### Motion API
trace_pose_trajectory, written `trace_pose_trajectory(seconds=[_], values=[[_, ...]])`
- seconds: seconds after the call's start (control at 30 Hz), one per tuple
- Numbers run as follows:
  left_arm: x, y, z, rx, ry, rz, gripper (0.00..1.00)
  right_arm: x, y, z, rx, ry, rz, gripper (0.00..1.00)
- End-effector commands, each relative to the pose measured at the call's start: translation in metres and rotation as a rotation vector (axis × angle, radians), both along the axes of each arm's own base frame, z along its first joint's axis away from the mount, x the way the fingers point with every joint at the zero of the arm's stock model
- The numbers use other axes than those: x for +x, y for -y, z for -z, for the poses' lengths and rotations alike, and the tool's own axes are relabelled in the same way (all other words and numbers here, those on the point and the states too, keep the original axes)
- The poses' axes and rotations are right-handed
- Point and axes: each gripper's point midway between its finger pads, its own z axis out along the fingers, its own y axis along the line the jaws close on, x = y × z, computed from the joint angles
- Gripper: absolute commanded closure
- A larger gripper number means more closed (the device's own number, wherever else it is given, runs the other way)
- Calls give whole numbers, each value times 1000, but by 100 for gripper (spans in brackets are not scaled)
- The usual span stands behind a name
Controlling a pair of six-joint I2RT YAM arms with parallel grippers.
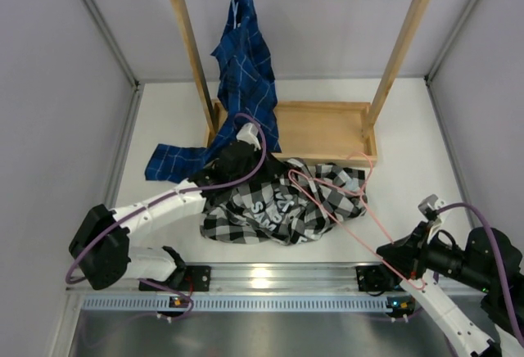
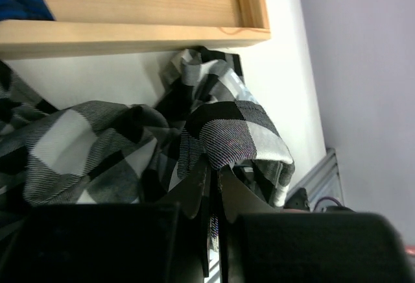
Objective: Place the shirt on the hanger
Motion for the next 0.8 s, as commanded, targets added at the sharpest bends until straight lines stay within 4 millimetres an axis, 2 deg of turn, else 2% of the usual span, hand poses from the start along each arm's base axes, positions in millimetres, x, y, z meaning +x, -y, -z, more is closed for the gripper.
trace_pose_trajectory(seconds=[0.0,0.1,0.2,0.37,0.57,0.7,0.77], values=[[-8,16,-36,-151,66,87,100,8,3,4,-13,-18,54,100],[-13,14,-43,-174,75,97,100,16,6,-1,-9,3,100,100],[-18,10,-48,-181,91,103,100,22,0,-11,21,24,93,100],[-29,10,-60,-193,131,155,100,30,-14,-3,22,-14,47,100],[-41,12,-73,-187,189,214,100,30,-22,-6,22,-7,-5,100],[-41,3,-64,-99,185,162,100,25,-16,-11,-3,4,0,100],[-33,-6,-61,-65,185,96,100,20,-10,-13,-21,13,8,100]])
